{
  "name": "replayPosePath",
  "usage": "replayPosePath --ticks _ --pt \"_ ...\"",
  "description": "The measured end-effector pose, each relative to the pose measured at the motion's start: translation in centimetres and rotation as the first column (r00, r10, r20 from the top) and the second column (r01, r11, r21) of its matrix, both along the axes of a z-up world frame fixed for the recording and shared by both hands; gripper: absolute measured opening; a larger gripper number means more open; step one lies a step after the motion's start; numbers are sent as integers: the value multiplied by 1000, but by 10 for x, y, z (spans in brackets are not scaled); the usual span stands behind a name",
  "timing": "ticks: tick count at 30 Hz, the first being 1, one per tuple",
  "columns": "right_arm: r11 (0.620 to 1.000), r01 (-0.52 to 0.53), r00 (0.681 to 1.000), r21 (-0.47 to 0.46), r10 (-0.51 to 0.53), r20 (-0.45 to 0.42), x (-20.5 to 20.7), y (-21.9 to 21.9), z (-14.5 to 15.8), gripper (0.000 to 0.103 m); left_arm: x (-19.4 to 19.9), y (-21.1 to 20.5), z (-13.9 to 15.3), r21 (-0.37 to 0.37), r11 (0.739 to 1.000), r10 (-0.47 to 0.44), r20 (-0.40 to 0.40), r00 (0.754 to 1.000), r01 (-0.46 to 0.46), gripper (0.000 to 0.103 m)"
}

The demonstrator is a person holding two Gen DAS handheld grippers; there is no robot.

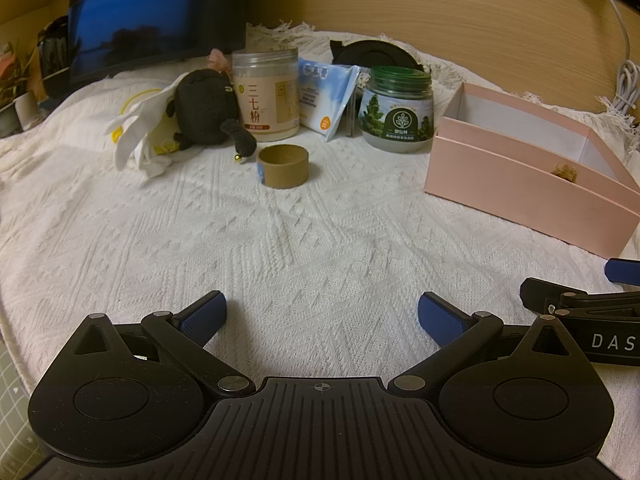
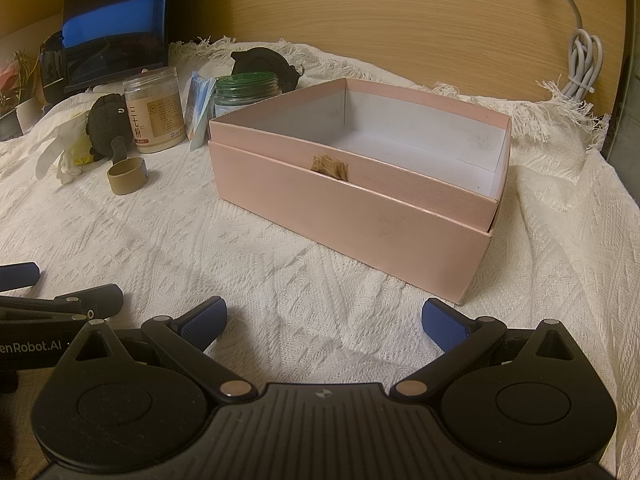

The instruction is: Organize soft objects

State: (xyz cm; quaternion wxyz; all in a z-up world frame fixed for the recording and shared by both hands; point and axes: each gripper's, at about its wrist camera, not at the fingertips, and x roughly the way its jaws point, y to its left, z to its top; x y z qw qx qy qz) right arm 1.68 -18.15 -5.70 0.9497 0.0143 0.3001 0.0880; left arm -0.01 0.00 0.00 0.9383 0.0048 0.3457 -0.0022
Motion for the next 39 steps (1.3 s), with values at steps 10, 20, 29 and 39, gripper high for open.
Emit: replayPosePath --ticks 10,20,29,39 --pt "1000 0 1000 0 0 1 0 0 0 103 0 0 0 0 1000 0 0 1000 0 103" --pt "1000 0 1000 0 0 1 0 0 0 103 0 0 0 0 1000 0 1 1000 0 103" --pt "1000 -1 1000 0 1 1 0 0 -1 103 1 -1 0 4 1000 6 0 1000 -6 103" --pt "999 -30 990 -18 27 -137 13 -1 10 103 8 3 5 4 1000 -26 -39 999 26 103"
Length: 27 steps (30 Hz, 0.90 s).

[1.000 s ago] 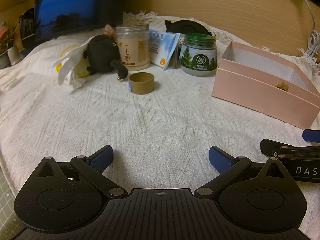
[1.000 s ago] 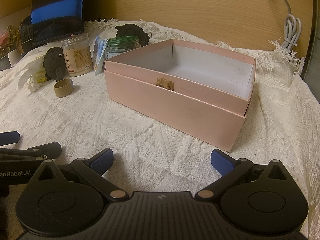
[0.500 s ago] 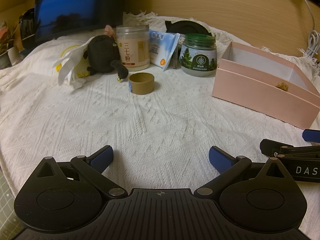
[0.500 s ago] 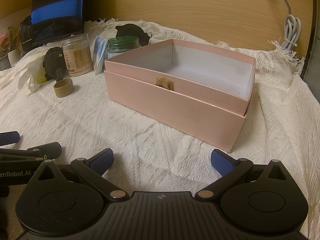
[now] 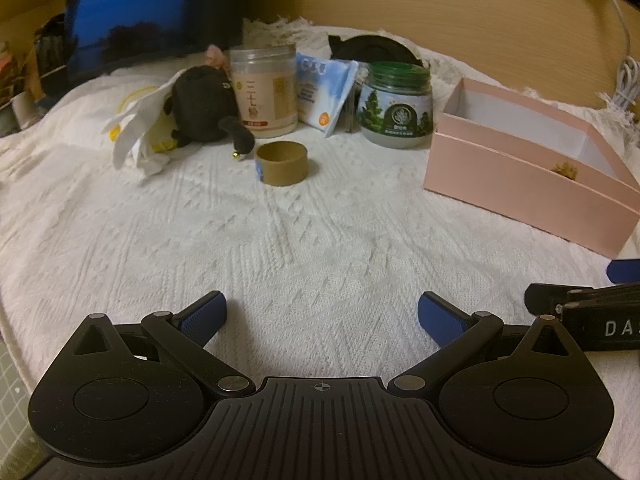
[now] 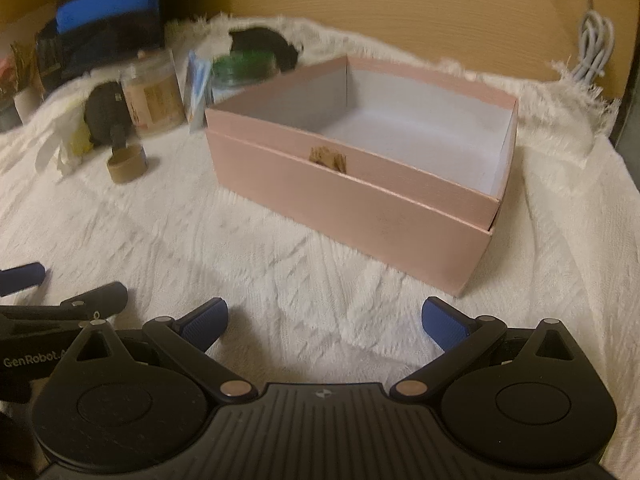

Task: Organize soft objects
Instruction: 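Reach the left gripper to the yellow-rimmed round pad and grasp its rim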

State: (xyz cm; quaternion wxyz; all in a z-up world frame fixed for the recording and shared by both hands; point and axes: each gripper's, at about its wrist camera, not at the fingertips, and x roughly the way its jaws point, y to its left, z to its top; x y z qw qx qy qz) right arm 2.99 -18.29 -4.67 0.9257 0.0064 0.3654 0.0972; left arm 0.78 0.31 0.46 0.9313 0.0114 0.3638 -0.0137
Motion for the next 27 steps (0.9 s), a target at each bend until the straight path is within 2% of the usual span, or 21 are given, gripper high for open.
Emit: replayPosePath --ticks 4,7,10,11,14,17,19,21,24,27 --pt "1000 -25 999 -17 24 -46 7 3 0 103 10 9 3 -12 996 -93 -52 994 93 103" --pt "999 -41 996 -25 39 -79 12 5 3 103 12 21 7 -79 988 -135 -69 988 129 103" --pt "996 -87 991 -32 84 -104 16 7 5 103 16 40 14 -169 959 -243 -68 968 229 103" --pt "995 -93 990 -33 89 -114 17 7 6 103 19 49 18 -190 952 -254 -58 966 239 103" --pt "994 -98 987 -43 92 -133 18 11 8 103 29 84 43 -171 965 -196 34 980 199 103" --pt "996 -72 987 -57 64 -146 22 19 13 103 52 128 73 -108 983 -129 147 981 146 103" --pt "996 -43 991 -73 33 -133 22 33 22 103 78 159 86 -77 992 -87 178 980 102 103" --pt "998 -27 995 -51 22 -93 23 50 40 102 105 188 92 -77 995 -52 192 980 68 103" --pt "1000 -18 999 -13 18 -44 32 76 65 102 154 228 89 -141 987 -53 182 982 80 103" --pt "997 -40 999 -59 40 9 53 124 95 102 199 262 76 -246 964 -74 123 990 102 103"
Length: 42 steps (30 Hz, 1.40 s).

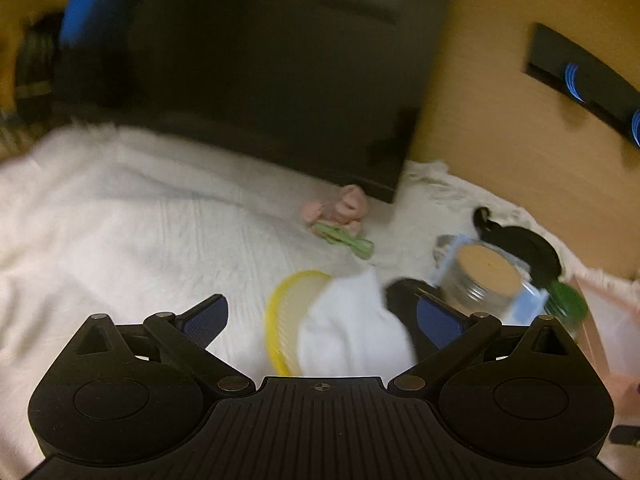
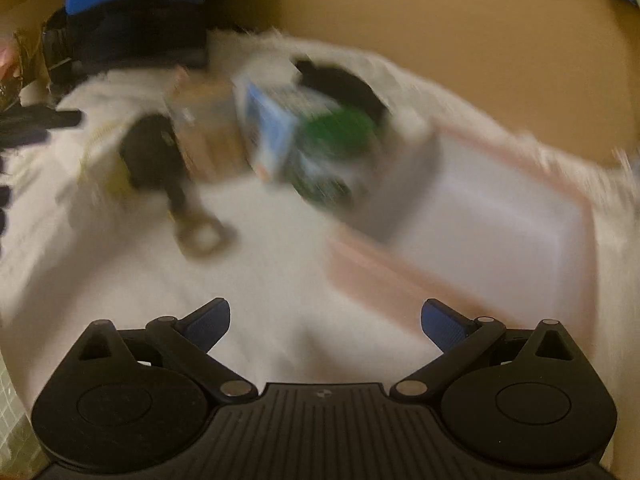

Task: Organize soft objects
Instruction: 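Reach the left gripper to the yellow-rimmed round pad and grasp its rim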

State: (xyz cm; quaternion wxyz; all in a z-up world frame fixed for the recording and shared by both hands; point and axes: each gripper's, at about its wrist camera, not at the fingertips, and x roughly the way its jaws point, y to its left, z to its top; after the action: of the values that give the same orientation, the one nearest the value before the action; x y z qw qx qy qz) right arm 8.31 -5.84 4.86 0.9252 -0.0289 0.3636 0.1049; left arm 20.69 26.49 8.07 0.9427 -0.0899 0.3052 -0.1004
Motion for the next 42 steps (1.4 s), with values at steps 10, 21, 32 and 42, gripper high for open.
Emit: replayPosePath --ticks 10,21,32,42 --pt "996 -41 984 76 53 -167 88 121 37 96 37 55 -21 -218 966 -143 2 990 140 103" --pt "990 35 978 134 -7 -209 103 115 42 96 41 30 -41 -256 939 -260 -82 962 231 103" --pt "1000 19 995 15 -17 -99 69 94 23 95 33 28 -28 -343 907 -269 -31 963 243 52" --pt "992 -49 999 -113 50 4 50 120 20 94 59 49 -46 -408 909 -155 -147 977 82 17"
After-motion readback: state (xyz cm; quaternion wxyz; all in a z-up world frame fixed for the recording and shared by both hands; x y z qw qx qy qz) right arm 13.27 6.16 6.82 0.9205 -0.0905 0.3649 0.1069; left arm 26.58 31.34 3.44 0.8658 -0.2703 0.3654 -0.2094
